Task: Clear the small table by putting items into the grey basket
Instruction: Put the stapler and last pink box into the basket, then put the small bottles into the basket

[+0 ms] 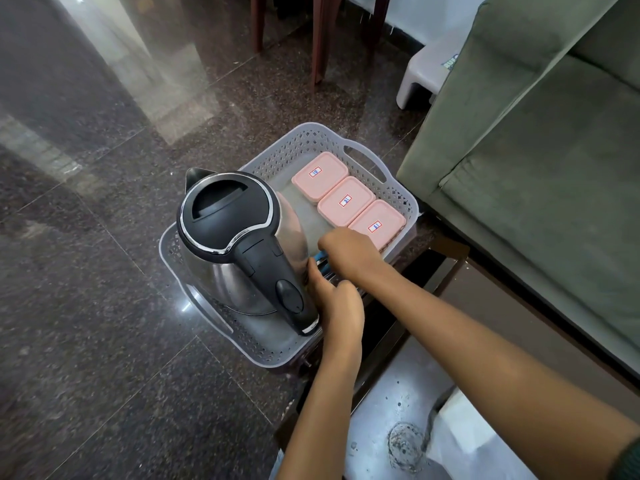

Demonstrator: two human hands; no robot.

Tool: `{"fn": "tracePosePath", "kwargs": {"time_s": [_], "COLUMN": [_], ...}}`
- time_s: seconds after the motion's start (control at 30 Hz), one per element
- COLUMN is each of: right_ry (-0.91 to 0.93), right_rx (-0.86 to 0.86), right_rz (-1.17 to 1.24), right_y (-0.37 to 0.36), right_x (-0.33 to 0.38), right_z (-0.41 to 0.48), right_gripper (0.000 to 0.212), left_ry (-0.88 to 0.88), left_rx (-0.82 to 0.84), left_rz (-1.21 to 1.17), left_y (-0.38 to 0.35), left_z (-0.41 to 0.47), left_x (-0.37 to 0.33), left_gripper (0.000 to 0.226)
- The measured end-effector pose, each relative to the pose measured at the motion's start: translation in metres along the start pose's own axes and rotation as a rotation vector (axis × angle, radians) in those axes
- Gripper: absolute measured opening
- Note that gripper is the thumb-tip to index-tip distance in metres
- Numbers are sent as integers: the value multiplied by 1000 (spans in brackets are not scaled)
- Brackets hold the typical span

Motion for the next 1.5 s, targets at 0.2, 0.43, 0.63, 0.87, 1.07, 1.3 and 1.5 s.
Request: {"fn": "tracePosePath", "kwargs": {"time_s": [0.2,0.43,0.63,0.87,1.07,1.3,1.5], "right_ry": [0,-176,-445,-680,-736,-941,-1214], "right_rx": [-46,-563,-610,-641,-714,-552,-194], "right_rz": [136,492,632,783,774,612,573], "right_y": [16,60,9,-63,-108,-186,-250], "right_x": [-9,-108,-183,-228,-221,-209,-198], "right_z": [-23,-167,-304,-441,-507,-566,-597], "right_gripper": [33,25,17,18,21,14,51], "left_ry": [-75,-614,-610,-573,-660,-1052,-1162], "left_rx": [8,69,441,862,1029,1076,995], "left_rz": [-5,273,427,798,1046,1642,1877], "left_y": [0,-38,-99,-139,-142,-134,-128], "left_z": [-11,-92,-155,-240,-272,-282,-274], "left_x": [-4,-5,63,188,255,302,324], "left_gripper": [67,51,41,35,31,20,27]}}
Point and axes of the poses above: each hand's wrist, its own z-axis towards the middle knuckle, its own y-axis out of the back of the hand, x = y × z, the point moved 7 cm from there along z, towards the middle knuckle, and after that the axes turned 5 degrees about z, right-handed, at the moved point
